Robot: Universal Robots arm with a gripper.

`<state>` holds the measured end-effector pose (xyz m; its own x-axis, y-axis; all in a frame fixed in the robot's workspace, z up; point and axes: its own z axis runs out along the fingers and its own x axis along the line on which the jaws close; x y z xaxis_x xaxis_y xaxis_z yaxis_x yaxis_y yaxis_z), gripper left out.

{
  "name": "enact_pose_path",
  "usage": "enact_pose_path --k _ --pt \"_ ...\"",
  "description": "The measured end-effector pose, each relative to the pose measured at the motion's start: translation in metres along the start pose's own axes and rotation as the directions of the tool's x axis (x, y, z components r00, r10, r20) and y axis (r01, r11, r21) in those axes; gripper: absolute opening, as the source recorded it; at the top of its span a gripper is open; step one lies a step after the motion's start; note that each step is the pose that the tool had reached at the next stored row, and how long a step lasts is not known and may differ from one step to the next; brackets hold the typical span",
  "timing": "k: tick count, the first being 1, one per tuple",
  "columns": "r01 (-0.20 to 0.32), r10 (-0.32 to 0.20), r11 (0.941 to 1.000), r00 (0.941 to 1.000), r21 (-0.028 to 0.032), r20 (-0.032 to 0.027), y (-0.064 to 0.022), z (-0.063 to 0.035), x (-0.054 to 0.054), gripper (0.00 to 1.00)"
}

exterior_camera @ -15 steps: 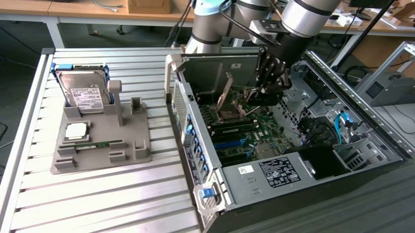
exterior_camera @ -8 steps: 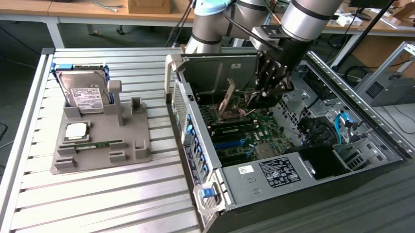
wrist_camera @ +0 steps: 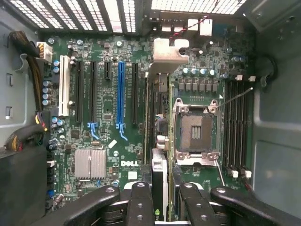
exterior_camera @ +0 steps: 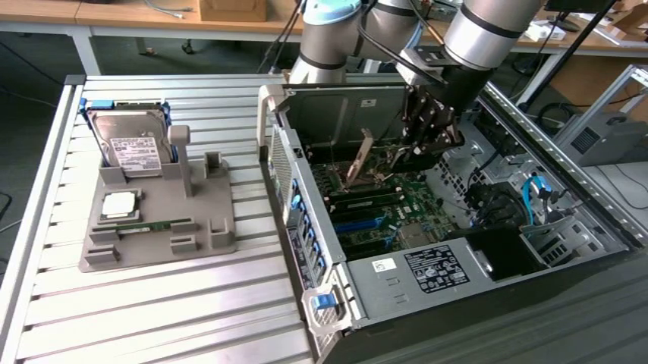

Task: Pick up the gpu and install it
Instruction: 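Pick up the gpu and move the gpu toward the slot, then insert the gpu into the slot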

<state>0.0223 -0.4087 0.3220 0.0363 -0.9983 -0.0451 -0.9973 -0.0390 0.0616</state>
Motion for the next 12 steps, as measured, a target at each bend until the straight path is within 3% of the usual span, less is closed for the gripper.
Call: enact_pose_path --k 8,11,12 --pt "0.0 0.0 1.0 1.0 0.0 -0.0003 0.0005 -0.0001 0.0 0.27" --pt "0.0 0.0 1.0 1.0 0.0004 -0.0005 0.0223 0.0063 0.002 0.27" --pt "0.0 0.0 1.0 1.0 0.0005 -0.0004 0.0247 0.0077 0.004 0.27"
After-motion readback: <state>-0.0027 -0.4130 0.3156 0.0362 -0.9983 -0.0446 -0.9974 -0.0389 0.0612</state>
